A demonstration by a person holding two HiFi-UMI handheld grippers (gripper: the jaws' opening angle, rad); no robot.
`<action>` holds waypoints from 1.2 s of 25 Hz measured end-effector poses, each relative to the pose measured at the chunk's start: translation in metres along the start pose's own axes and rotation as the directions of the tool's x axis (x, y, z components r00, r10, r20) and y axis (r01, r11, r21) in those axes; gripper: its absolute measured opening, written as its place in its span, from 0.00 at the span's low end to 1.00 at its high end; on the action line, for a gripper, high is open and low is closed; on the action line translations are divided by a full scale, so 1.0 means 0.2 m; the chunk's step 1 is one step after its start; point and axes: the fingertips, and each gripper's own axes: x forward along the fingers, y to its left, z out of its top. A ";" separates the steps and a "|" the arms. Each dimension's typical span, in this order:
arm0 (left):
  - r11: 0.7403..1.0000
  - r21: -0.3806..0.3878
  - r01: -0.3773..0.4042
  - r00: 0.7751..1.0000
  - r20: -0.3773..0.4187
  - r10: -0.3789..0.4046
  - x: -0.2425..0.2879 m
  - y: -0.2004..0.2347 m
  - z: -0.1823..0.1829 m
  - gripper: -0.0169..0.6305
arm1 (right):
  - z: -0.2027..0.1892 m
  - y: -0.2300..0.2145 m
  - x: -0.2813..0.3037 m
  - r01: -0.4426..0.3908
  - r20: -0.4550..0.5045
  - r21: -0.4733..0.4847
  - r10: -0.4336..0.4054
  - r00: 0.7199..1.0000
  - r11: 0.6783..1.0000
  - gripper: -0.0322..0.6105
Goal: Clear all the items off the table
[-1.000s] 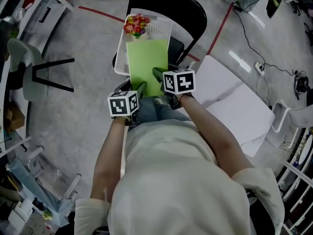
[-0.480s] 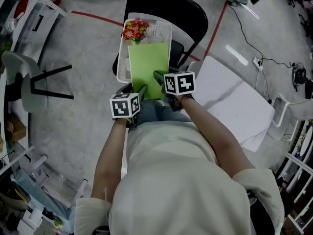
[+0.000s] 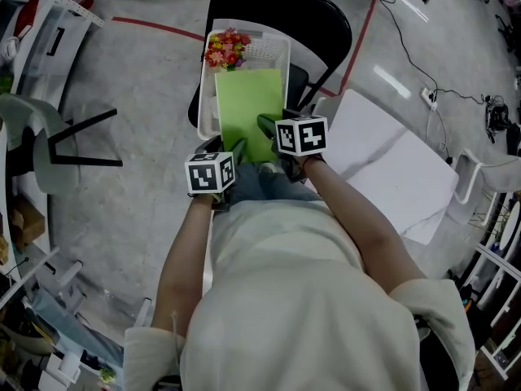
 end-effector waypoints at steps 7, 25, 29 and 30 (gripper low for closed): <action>0.999 0.047 -0.018 1.000 0.018 0.017 0.00 0.02 0.05 0.47 | 0.05 0.04 0.00 0.023 0.045 -0.087 -0.019 0.999 0.996 0.55; 0.998 0.060 -0.025 0.995 0.098 0.019 -0.07 -0.04 0.12 0.37 | 0.05 0.08 -0.08 0.001 0.064 -0.134 0.008 0.998 0.991 0.48; 0.996 0.078 -0.034 0.994 0.105 0.026 -0.09 -0.06 0.13 0.30 | 0.03 0.12 -0.10 -0.039 0.051 -0.137 0.046 0.998 0.990 0.43; 0.996 0.082 -0.036 0.994 0.107 0.027 -0.09 -0.07 0.12 0.28 | 0.03 0.12 -0.11 -0.043 0.051 -0.140 0.050 0.997 0.989 0.41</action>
